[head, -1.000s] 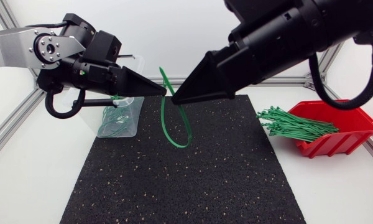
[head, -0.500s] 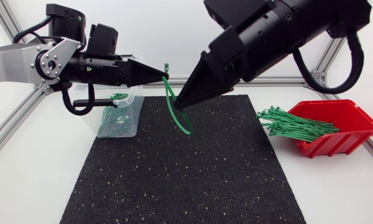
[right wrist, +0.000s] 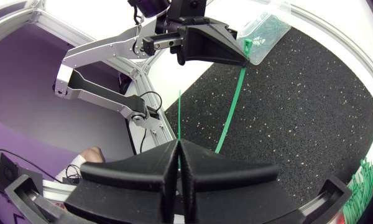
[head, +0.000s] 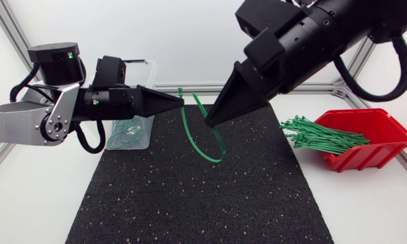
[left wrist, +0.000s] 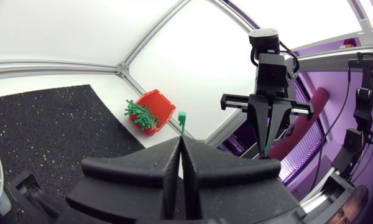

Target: Take a green cable tie from the red box, thread the tail through the head to close it, then place it in the transparent bin on the left.

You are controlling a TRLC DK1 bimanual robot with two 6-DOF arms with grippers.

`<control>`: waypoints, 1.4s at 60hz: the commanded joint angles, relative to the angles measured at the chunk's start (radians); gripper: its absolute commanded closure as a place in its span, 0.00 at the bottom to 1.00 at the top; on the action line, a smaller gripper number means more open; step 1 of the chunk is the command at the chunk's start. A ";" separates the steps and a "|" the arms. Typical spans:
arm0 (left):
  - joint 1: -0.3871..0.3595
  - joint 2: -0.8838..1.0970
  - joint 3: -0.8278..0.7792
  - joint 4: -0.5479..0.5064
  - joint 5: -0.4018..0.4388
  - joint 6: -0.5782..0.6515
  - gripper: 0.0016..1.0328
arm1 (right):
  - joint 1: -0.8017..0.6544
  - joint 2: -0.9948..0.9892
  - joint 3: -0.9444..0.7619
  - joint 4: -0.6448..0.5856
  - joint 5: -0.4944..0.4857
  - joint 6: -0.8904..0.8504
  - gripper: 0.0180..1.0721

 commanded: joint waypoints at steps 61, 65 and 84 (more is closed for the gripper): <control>-0.082 0.066 -0.124 0.192 -0.134 0.017 0.97 | -0.101 0.300 0.164 -0.318 -0.188 0.164 0.95; -0.076 0.066 -0.123 0.197 -0.134 0.015 0.97 | -0.098 0.323 0.191 -0.339 -0.217 0.171 0.95; -0.048 0.115 -0.109 0.226 -0.131 0.015 0.97 | -0.085 0.397 0.220 -0.390 -0.326 0.203 0.95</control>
